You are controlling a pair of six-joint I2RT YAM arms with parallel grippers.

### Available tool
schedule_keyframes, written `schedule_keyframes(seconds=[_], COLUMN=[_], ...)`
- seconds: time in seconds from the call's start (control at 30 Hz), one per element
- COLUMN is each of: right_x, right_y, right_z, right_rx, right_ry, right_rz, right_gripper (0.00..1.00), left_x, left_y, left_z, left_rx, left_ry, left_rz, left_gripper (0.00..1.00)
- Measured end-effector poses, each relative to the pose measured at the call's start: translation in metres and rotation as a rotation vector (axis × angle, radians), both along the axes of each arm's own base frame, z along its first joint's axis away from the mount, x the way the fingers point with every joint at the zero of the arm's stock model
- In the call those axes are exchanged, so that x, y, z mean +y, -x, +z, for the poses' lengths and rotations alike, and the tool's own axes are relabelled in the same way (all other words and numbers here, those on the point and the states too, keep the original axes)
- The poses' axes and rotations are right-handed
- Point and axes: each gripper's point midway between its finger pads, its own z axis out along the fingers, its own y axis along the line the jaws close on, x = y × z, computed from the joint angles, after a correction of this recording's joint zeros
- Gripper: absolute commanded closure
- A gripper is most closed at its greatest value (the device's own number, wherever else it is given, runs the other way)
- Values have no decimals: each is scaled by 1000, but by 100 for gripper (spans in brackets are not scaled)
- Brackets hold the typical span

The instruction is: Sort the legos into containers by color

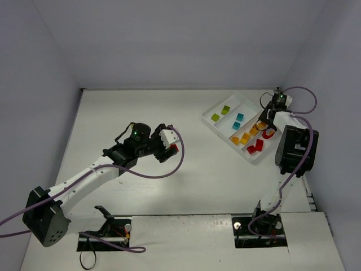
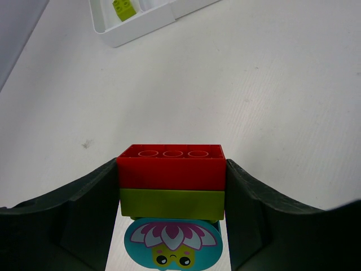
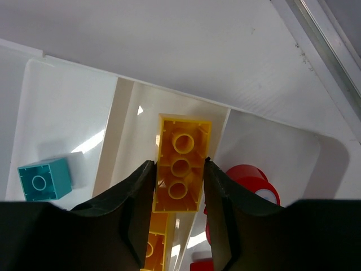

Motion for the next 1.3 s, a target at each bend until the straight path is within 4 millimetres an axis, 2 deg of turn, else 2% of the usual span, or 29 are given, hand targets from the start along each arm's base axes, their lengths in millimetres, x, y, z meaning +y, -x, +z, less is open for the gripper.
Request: schedule_keyframes(seconds=[0.07, 0.1, 0.2, 0.3, 0.4, 0.5, 0.57, 0.63, 0.7, 0.8, 0.9, 0.97, 1.07, 1.3], right_x=[0, 1, 6, 16, 38, 87, 134, 191, 243, 312, 361, 384, 408, 430], right_y=[0, -1, -1, 3, 8, 18, 32, 50, 74, 115, 150, 169, 186, 204], right_z=[0, 1, 7, 25, 62, 112, 143, 167, 178, 177, 173, 175, 184, 190], right_rx=[0, -3, -15, -45, -114, -225, -298, -361, -391, -370, -327, -309, -317, -330], right_ry=[-2, -5, -14, -27, -43, -97, -155, -232, -319, -456, -570, -621, -669, -738], right_rz=[5, 10, 30, 61, 121, 258, 387, 539, 679, 862, 991, 1058, 1132, 1197], right_gripper=[55, 45, 31, 25, 25, 25, 24, 24, 23, 21, 20, 20, 20, 25], left_x=[-1, -1, -1, -1, -1, -1, -1, -1, -1, -1, 0, 1, 2, 2], left_y=[1, 1, 2, 2, 4, 6, 6, 6, 7, 8, 9, 9, 10, 11], left_z=[0, 0, 1, 3, 6, 11, 17, 21, 25, 30, 33, 34, 35, 36], left_rx=[2, 2, 1, -2, -7, -18, -32, -44, -56, -69, -81, -85, -89, -91], left_ry=[2, 3, 6, 9, 16, 27, 38, 48, 55, 64, 70, 73, 75, 76], left_rz=[-5, -6, -10, -13, -19, -24, -26, -27, -30, -31, -32, -32, -32, -32], left_gripper=[100, 100, 100, 100, 100, 100, 100, 100, 100, 100, 100, 100, 100, 100])
